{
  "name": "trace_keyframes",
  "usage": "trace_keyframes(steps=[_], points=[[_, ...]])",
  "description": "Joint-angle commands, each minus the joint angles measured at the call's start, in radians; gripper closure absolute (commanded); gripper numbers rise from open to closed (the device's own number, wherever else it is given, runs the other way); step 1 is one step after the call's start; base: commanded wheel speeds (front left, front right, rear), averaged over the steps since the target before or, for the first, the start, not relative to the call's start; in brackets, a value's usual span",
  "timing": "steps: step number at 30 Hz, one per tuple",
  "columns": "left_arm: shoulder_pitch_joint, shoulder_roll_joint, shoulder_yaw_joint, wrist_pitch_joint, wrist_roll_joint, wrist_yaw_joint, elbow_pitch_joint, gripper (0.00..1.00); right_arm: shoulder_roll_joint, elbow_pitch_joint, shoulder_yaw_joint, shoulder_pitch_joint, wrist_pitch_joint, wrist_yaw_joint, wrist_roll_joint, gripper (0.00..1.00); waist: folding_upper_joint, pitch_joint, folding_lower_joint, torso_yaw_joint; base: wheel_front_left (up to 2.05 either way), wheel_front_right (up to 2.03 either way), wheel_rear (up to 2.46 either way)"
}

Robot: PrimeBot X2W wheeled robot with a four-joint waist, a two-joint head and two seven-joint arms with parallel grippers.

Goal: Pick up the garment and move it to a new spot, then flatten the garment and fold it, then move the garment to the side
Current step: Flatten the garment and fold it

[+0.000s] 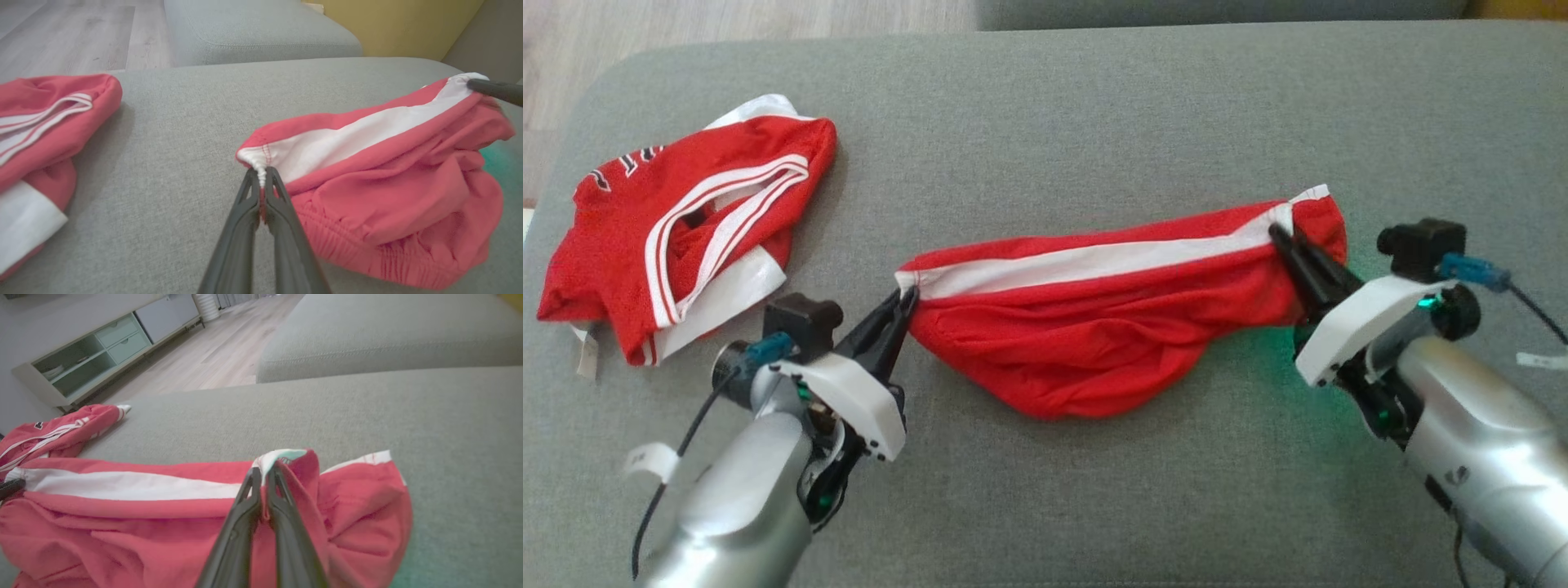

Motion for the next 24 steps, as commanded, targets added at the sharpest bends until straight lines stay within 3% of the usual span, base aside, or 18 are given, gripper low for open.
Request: trace_keyframes(steps=[1,6,9,13,18,21,24], points=[[-0.028,0.027,0.056,-0.014,0.016,0.0,-0.04,1.0,-0.026,-0.016,0.002,-0.027,-0.023,0.008,-0.01,1.0,0.0,-0.007,0.0,-0.004,0.0,0.0,0.0],[-0.038,0.017,0.128,-0.014,0.012,-0.001,-0.149,1.0,-0.058,-0.042,-0.042,-0.053,-0.043,0.008,-0.027,1.0,0.0,-0.037,0.0,-0.03,0.0,0.0,0.0],[-0.1,0.021,0.135,-0.014,-0.016,-0.001,-0.223,1.0,-0.085,-0.09,-0.118,-0.099,-0.045,0.008,-0.036,1.0,0.0,-0.038,0.0,-0.054,0.0,0.0,0.0],[-0.219,0.042,0.089,-0.013,-0.046,-0.001,-0.248,1.0,-0.111,-0.12,-0.177,-0.176,-0.045,0.008,-0.067,1.0,0.0,-0.02,0.0,-0.088,0.0,0.0,0.0],[-0.513,0.045,0.004,-0.005,-0.079,-0.001,-0.223,1.0,-0.117,-0.097,-0.289,-0.397,-0.046,0.008,-0.137,1.0,0.0,0.063,0.0,-0.142,0.0,0.0,0.0],[-0.674,0.017,0.052,-0.012,-0.075,-0.001,-0.184,1.0,-0.095,-0.096,-0.388,-0.517,-0.046,0.008,-0.21,1.0,0.0,0.121,0.0,-0.17,0.0,0.0,0.0],[-0.744,-0.013,0.147,-0.013,-0.029,-0.001,-0.229,1.0,-0.071,-0.132,-0.47,-0.568,-0.046,0.008,-0.271,1.0,0.0,0.165,0.0,-0.192,0.0,0.0,0.0]])
